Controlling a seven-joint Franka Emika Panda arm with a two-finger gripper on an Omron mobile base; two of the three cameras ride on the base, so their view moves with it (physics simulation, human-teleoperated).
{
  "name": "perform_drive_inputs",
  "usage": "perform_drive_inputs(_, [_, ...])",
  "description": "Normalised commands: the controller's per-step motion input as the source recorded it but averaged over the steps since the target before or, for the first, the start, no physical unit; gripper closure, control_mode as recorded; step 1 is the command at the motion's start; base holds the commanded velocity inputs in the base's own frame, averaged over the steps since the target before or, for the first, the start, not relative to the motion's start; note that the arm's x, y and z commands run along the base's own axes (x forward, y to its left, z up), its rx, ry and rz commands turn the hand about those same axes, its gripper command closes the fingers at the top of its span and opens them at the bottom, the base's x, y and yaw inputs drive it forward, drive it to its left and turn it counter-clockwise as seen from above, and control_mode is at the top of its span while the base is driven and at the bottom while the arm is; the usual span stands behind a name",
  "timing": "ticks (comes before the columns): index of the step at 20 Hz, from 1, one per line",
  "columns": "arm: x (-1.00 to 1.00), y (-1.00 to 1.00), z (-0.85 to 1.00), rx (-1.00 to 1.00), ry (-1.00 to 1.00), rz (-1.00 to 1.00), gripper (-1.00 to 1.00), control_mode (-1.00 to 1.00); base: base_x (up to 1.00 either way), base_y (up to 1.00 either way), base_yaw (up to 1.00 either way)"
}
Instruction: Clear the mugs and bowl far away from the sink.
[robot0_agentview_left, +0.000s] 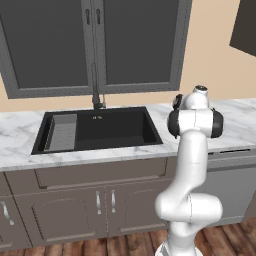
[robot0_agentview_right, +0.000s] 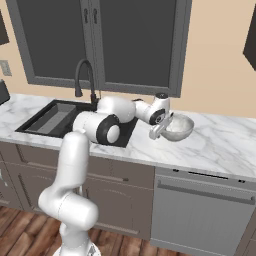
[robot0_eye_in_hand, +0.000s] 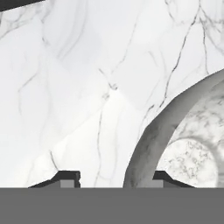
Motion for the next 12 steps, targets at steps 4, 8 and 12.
perform_drive_inputs(4, [-0.07,0.0,0.02,0.01,-0.06,0.0,1.0,-1.0,0.0,0.0,0.0])
perform_drive_inputs(8, [-0.35,0.0,0.23,0.03,-0.18,0.0,1.0,-1.0,0.0,0.0,0.0])
perform_drive_inputs(12, [-0.72,0.18,0.76,0.01,-0.28,0.0,1.0,-1.0,0.0,0.0,0.0])
